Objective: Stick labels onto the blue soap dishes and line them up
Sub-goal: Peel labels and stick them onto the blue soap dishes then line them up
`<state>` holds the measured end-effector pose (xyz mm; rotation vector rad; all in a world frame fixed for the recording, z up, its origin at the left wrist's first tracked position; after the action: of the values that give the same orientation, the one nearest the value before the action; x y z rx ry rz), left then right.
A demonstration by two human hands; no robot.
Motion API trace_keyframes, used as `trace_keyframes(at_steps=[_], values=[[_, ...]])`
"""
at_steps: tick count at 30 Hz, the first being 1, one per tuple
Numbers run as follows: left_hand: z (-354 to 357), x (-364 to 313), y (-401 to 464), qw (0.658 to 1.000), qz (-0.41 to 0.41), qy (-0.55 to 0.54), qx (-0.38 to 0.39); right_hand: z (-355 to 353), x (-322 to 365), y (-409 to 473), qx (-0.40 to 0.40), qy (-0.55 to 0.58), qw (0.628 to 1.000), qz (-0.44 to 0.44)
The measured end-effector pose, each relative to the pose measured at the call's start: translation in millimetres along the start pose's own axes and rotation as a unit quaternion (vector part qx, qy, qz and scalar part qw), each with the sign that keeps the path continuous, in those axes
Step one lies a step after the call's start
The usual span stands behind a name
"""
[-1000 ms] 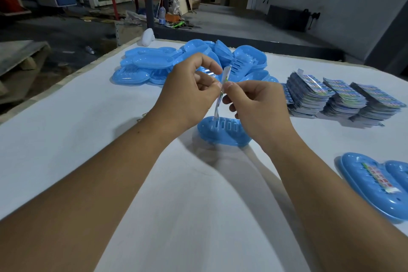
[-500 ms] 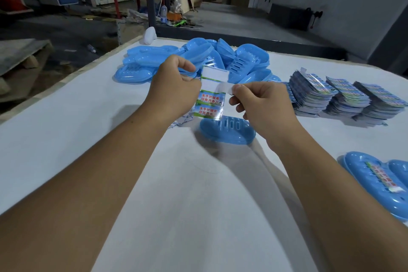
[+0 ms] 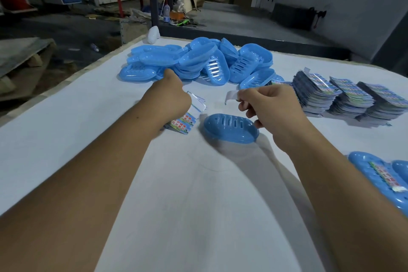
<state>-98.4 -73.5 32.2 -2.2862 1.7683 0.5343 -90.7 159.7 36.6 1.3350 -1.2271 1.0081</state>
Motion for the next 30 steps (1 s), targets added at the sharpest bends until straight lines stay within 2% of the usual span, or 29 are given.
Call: trace_keyframes(at_steps=[3,7,10,12,14,16,18,21,30], values=[[-1.2,4.7,-1.0,0.996,-0.004,0.085,-0.007,0.4,1.2,-1.7,-0.005,-0.001,1.0,0.002],[-8.8,6.7,-2.0,0.977,-0.004,0.206,-0.062,0.9,1.9,-2.3,-0.01,-0.008,1.0,-0.003],[-11.9,2.0,-2.8,0.97,0.003,0.23,-0.084,2.1,0.5,-0.9,-0.01,-0.024,1.0,-0.003],[-15.4,-7.4,-5.6,0.981,0.032,0.164,-0.097,2.2,0.3,0.1,-0.014,-0.034,0.999,-0.008],[-14.4,-22.1,-11.7,0.994,0.071,0.032,-0.078,1.2,2.7,0.0,-0.029,-0.045,0.998,-0.027],[-8.3,-38.8,-21.2,0.989,0.101,-0.1,-0.034,0.3,7.2,-1.4,-0.046,-0.066,0.995,-0.059],[-0.8,-51.2,-30.1,0.977,0.117,-0.177,0.008,1.3,13.0,-3.4,-0.05,-0.083,0.991,-0.09],[7.2,-56.8,-34.8,0.967,0.115,-0.223,0.042,1.1,18.3,-4.2,-0.049,-0.078,0.989,-0.112],[13.3,-53.0,-31.7,0.962,0.092,-0.253,0.05,1.2,14.8,-2.9,-0.041,-0.065,0.993,-0.091]])
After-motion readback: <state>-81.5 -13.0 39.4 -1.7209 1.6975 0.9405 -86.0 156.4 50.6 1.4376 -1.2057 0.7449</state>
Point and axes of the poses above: each hand's wrist, its own y-axis towards the middle knuckle, its own z-axis out of the palm, x = y × z, the point moved 9 cm from there along y, towards the middle knuckle, and after that the axes turned 11 degrees about y, right-handed, at the moved point
